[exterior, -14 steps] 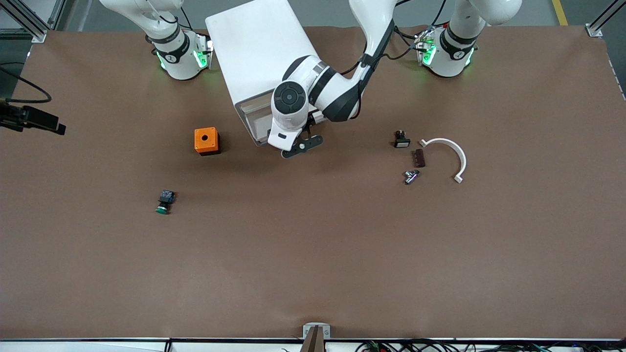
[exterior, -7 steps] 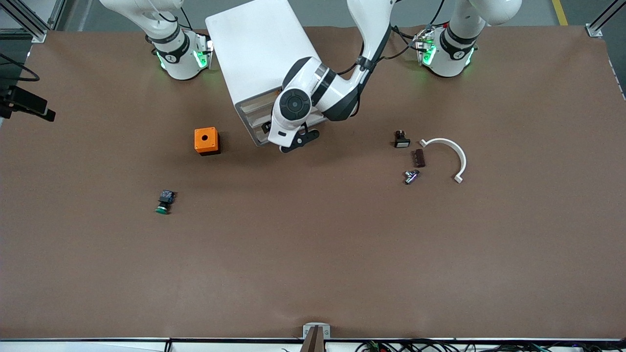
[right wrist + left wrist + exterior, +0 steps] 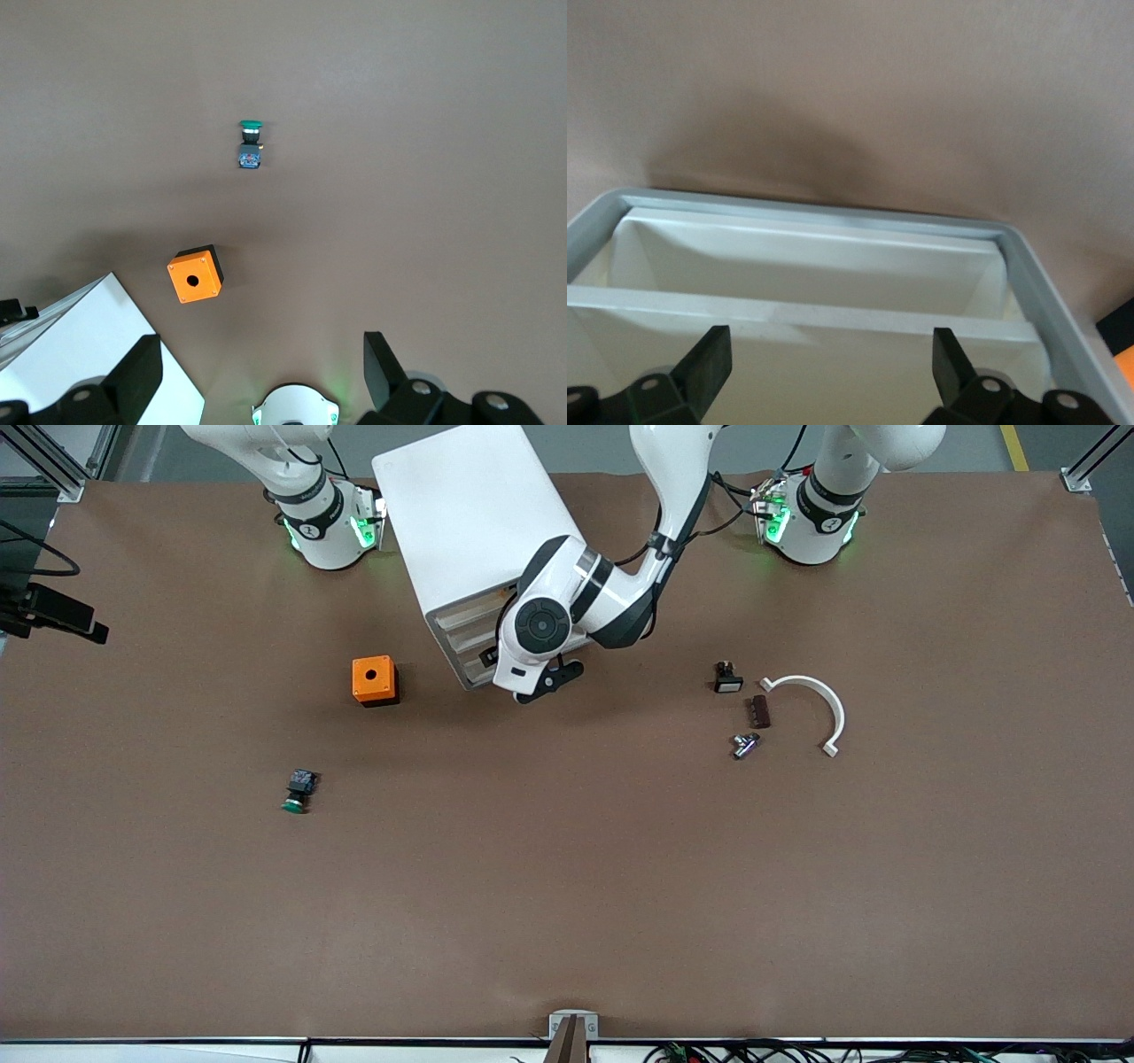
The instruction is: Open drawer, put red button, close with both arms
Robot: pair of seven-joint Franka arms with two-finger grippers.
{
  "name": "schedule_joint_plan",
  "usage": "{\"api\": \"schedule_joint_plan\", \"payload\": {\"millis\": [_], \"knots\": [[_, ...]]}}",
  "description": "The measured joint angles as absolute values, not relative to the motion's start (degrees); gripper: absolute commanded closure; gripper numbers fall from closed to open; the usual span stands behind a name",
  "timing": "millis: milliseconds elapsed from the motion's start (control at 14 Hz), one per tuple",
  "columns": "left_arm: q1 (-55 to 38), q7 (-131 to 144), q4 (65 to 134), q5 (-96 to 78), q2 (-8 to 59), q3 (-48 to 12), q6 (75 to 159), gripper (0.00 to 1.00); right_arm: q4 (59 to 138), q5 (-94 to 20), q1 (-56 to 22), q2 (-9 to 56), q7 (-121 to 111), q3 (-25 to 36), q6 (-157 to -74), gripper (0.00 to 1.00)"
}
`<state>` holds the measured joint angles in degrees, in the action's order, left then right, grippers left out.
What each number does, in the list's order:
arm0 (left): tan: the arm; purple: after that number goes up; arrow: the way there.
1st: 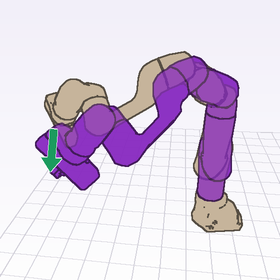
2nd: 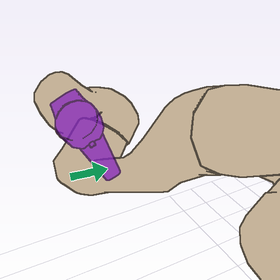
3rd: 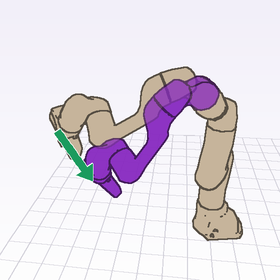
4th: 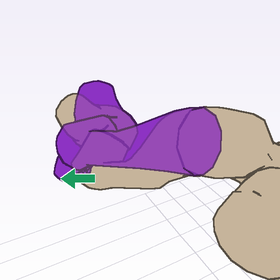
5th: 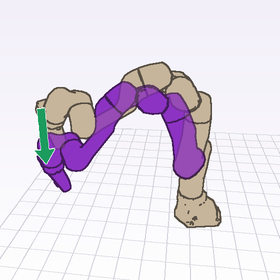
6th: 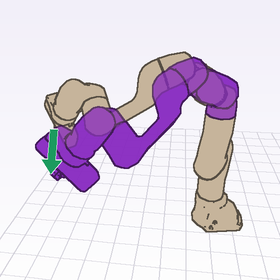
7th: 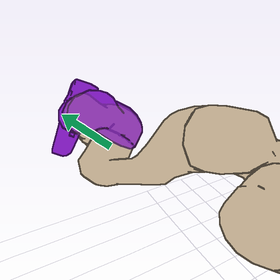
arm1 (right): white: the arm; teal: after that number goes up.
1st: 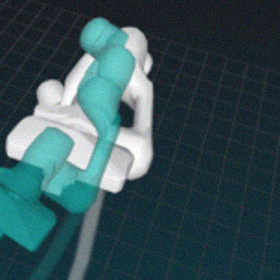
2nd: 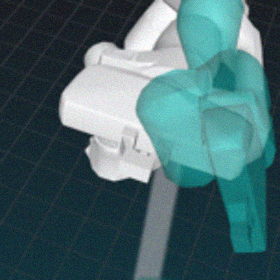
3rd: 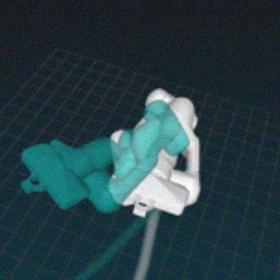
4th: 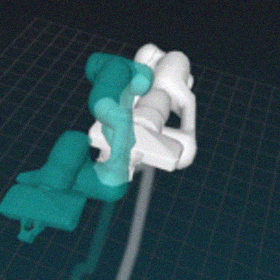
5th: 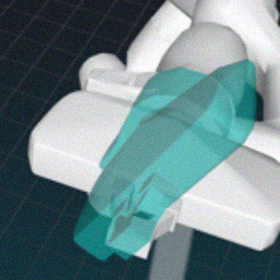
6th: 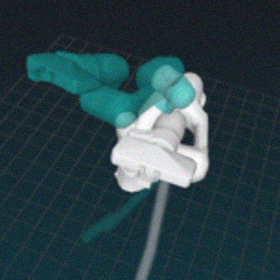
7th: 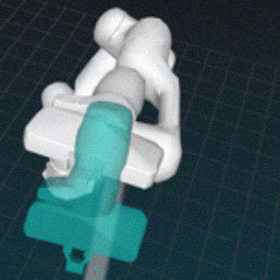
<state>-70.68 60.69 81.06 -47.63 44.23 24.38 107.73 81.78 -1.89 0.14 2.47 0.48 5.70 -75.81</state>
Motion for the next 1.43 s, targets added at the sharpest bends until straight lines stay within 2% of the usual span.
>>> {"api": "schedule_joint_plan", "payload": {"millis": [358, 645, 860, 1147, 1433], "knots": [[-65.7, 53.3, 81.0, -44.9, 42.0, 26.3, 107.3, 0.0, 89.9, -1.9, 0.2, -3.0, 0.5, 5.7, -82.0, 0.0], [-61.3, 42.8, 83.7, -36.5, 37.1, 26.6, 102.9, 0.0, 94.2, -1.9, 0.2, -6.4, 0.5, 5.7, -83.9, 0.0], [-58.7, 32.6, 92.6, -29.5, 29.9, 26.8, 103.8, 0.0, 94.5, -1.9, 0.2, -6.5, 0.5, 5.6, -84.4, 0.0], [-55.1, 16.4, 108.6, -20.0, 17.6, 26.9, 111.0, 0.0, 94.5, -1.9, 0.2, -6.5, 0.4, 5.6, -85.0, 0.0], [-46.5, 9.7, 116.4, -12.8, 7.4, 26.9, 112.8, 0.0, 94.5, -1.1, 0.2, -6.5, -2.7, 5.6, -86.3, 0.0]]}}
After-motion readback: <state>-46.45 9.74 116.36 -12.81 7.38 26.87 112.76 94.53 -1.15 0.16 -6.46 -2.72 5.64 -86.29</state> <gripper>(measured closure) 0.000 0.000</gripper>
